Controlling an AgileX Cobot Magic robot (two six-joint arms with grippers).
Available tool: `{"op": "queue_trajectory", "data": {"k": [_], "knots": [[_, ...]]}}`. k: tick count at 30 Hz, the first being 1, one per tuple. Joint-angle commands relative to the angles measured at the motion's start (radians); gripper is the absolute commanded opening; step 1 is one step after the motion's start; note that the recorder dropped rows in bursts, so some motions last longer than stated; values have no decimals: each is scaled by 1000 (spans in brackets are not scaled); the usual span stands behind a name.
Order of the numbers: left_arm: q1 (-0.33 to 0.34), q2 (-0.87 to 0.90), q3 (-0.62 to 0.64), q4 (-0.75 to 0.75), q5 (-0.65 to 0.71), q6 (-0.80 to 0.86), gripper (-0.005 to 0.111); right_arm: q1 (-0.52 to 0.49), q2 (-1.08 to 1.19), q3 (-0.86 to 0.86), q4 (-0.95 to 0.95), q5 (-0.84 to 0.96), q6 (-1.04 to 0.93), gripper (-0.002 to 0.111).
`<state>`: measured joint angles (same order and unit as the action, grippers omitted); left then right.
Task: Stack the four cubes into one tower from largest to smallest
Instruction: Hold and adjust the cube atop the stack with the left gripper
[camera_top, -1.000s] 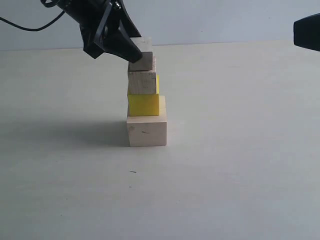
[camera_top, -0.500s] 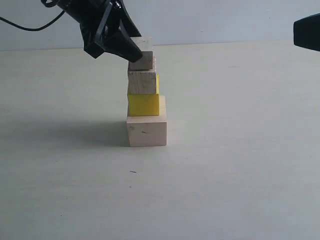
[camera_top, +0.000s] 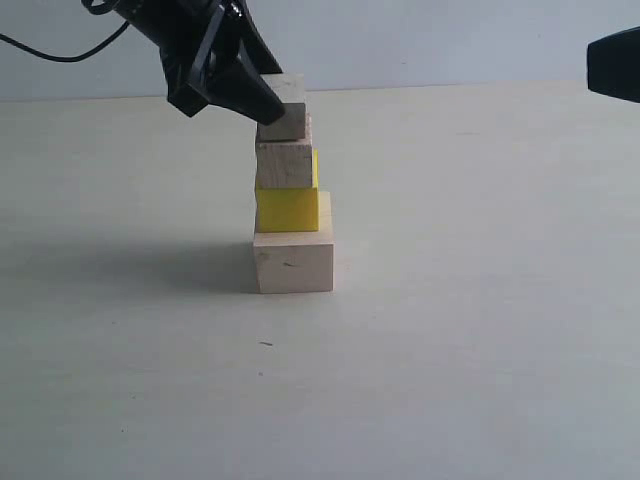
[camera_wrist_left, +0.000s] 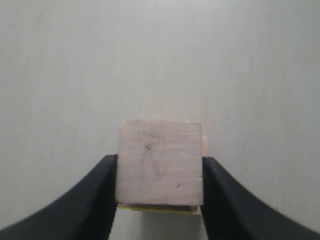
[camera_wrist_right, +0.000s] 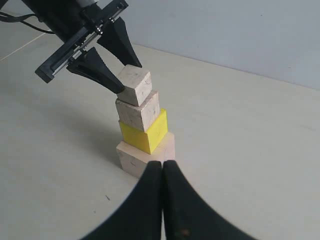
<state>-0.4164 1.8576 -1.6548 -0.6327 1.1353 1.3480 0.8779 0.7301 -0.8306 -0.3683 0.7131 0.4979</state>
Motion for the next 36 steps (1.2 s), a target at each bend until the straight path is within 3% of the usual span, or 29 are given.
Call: {"op": "queue_trajectory", "data": {"k": [1, 36], "knots": [[-2, 1, -7, -14, 8, 1, 36, 1, -7, 6, 3, -6, 0, 0], [-2, 1, -7, -16, -1, 5, 36, 1, -7, 6, 3, -6, 0, 0]]}}
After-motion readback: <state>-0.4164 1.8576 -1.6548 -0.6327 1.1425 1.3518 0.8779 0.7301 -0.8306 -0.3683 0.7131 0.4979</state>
